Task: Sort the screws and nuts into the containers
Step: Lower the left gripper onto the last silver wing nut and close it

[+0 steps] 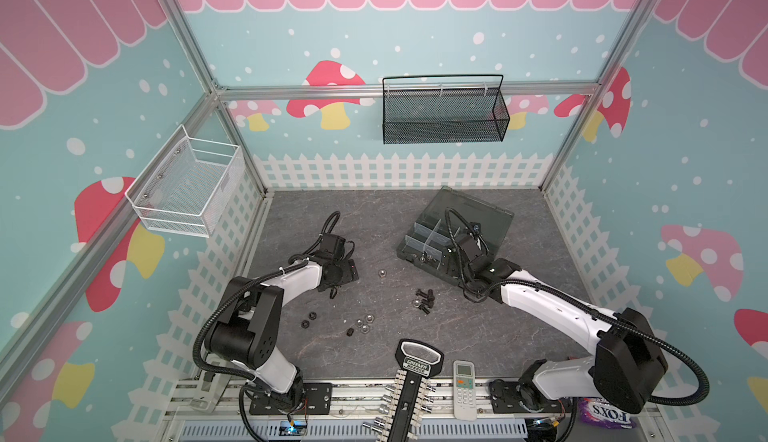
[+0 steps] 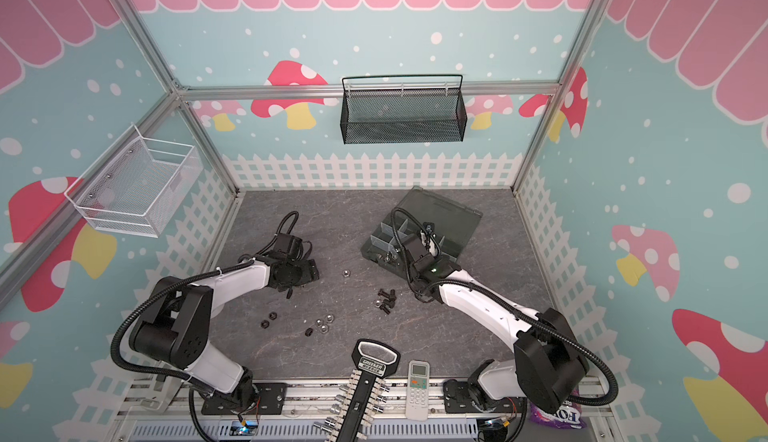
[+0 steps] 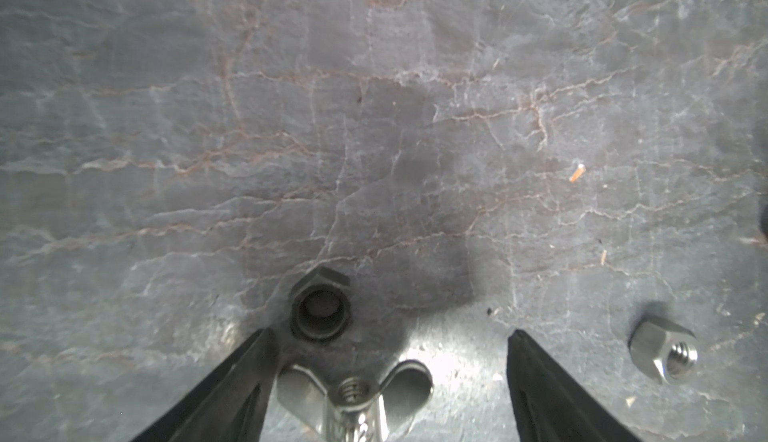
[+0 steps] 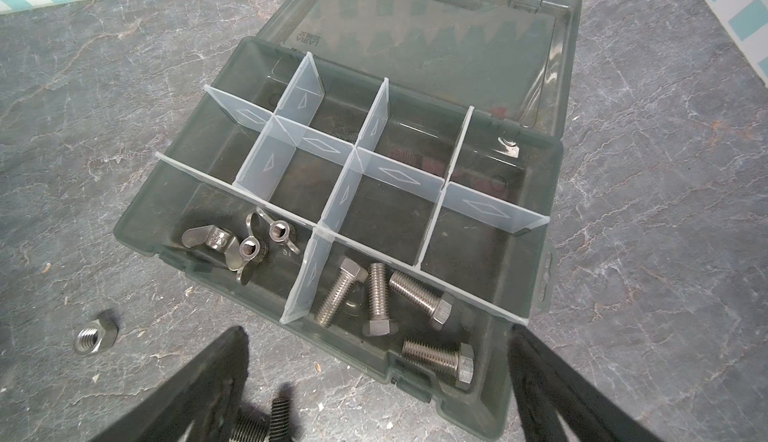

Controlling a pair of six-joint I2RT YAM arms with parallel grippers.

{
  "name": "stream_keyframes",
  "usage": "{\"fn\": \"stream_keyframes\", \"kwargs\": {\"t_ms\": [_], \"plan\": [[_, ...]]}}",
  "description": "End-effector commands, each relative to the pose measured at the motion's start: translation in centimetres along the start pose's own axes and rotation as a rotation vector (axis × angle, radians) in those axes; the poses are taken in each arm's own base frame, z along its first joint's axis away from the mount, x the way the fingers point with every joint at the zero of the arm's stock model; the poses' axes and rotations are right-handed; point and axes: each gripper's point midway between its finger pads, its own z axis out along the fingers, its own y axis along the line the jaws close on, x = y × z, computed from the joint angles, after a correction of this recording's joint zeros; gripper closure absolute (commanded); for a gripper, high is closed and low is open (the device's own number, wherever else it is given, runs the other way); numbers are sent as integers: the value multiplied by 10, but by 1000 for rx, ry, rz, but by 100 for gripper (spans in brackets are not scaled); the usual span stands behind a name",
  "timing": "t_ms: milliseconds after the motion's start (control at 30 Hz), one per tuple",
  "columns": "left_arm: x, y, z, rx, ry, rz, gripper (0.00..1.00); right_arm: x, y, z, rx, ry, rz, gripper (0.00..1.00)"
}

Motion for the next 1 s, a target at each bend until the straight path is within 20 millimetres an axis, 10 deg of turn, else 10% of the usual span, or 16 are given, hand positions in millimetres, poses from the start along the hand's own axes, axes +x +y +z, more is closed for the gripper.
{"fn": "stream_keyframes", "kwargs": {"t_ms": [0,533,967], "plan": [[-10,-4,3,6,-14,23,13,-3,3,1,-3,0,10,2],[39,-3,-7,32,84,-38,27,-1,3,3,1,7,6,2],[34,13,-1,-130,60,-31,43,-1,1,0,-2,4,8,2]]}}
